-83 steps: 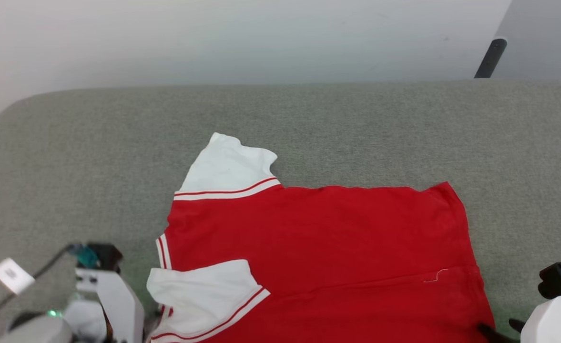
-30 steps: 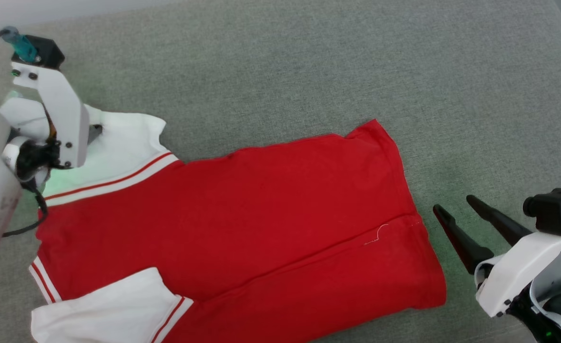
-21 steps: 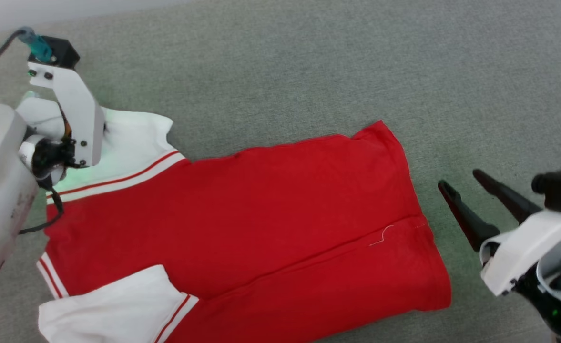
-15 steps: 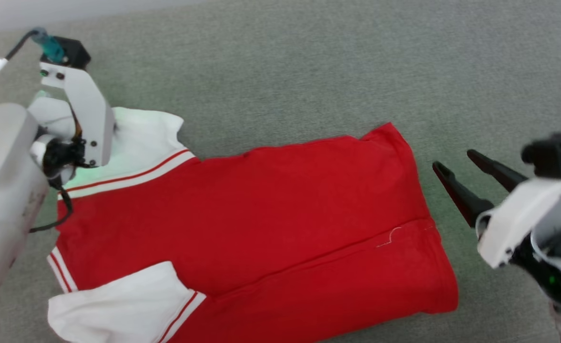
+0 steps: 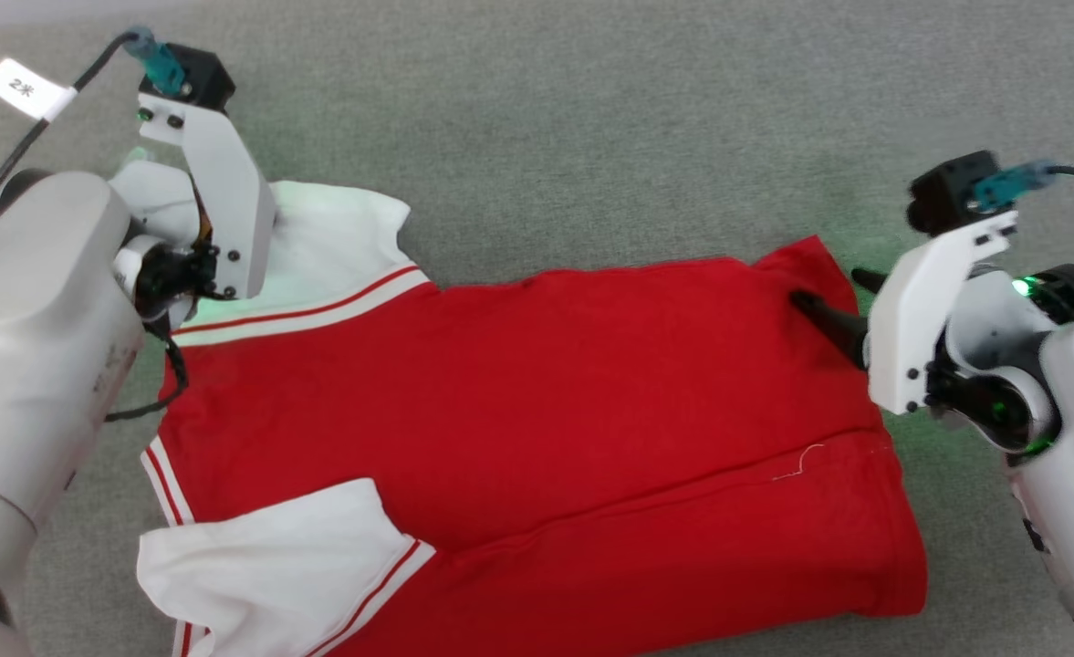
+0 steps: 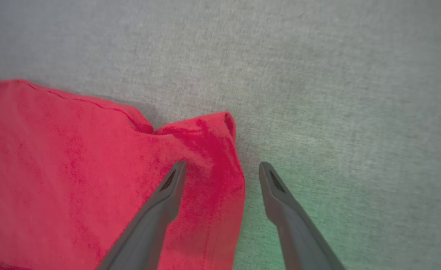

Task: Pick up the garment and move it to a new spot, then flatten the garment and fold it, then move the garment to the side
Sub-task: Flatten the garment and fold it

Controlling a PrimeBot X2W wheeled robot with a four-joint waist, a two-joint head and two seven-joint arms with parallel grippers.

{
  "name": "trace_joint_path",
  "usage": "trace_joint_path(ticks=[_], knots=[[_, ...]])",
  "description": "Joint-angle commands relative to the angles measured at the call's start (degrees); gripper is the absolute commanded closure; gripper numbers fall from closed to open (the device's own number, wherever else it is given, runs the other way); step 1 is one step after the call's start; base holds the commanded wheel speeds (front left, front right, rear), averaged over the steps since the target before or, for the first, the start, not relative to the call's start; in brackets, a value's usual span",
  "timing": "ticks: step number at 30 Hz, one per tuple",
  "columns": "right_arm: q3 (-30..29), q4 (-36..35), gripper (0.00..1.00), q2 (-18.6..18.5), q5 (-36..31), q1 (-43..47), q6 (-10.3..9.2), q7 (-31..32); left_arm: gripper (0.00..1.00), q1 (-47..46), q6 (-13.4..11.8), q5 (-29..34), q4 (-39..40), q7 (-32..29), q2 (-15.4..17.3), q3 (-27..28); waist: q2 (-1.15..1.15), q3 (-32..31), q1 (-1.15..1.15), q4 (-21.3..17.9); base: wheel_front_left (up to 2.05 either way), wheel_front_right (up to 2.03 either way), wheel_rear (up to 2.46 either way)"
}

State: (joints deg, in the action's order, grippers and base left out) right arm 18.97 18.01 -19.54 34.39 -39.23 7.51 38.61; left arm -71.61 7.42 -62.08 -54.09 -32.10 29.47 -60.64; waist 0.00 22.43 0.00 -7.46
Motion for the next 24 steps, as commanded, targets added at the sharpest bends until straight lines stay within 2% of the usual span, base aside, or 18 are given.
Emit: trace_joint_path(ticks=[1, 11, 12, 13, 14, 17, 24], knots=[[1.4, 2.1, 0.00, 0.1, 0.3, -1.5, -0.04, 1.0, 1.00, -0.1, 0.0, -0.5, -0.3, 0.1, 0.0, -0.5, 0.00, 0.5, 0.00, 0.6, 0.00, 0.00, 0.00], [8.3, 15.9, 0.00, 2.3, 2.5, -7.4, -0.06, 8.2, 1.00, -1.3, 0.0, -1.8, -0.8, 1.1, -0.8, -2.3, 0.00, 1.3, 0.00, 1.3, 0.00, 0.00, 0.00], [9.0, 17.2, 0.10, 2.6, 2.8, -7.8, -0.06, 9.2, 1.00, -1.4, 0.0, -2.0, -0.8, 1.2, -0.9, -2.5, 0.00, 1.4, 0.00, 1.4, 0.00, 0.00, 0.00], [9.7, 18.2, 0.69, 3.0, 3.1, -8.2, -0.05, 9.8, 1.00, -1.5, 0.0, -2.1, -0.9, 1.2, -1.0, -2.6, 0.00, 1.4, 0.00, 1.5, 0.00, 0.00, 0.00], [10.4, 19.0, 1.00, 3.3, 3.5, -8.6, -0.05, 10.3, 1.00, -1.5, 0.0, -2.3, -0.9, 1.5, -1.1, -2.9, 0.00, 1.4, 0.00, 1.5, 0.00, 0.00, 0.00], [11.9, 21.0, 1.00, 3.5, 4.2, -9.9, 0.00, 11.0, 1.00, -1.6, 0.0, -2.7, -1.1, 1.7, -1.3, -3.4, 0.00, 1.3, 0.00, 1.8, 0.00, 0.00, 0.00], [13.5, 22.4, 1.00, 2.6, 6.0, -12.7, -0.01, 6.9, 1.00, -2.4, 0.0, -4.0, -1.0, 4.4, -1.2, -4.0, 0.00, -0.4, 0.00, 2.7, 0.00, 0.00, 0.00]])
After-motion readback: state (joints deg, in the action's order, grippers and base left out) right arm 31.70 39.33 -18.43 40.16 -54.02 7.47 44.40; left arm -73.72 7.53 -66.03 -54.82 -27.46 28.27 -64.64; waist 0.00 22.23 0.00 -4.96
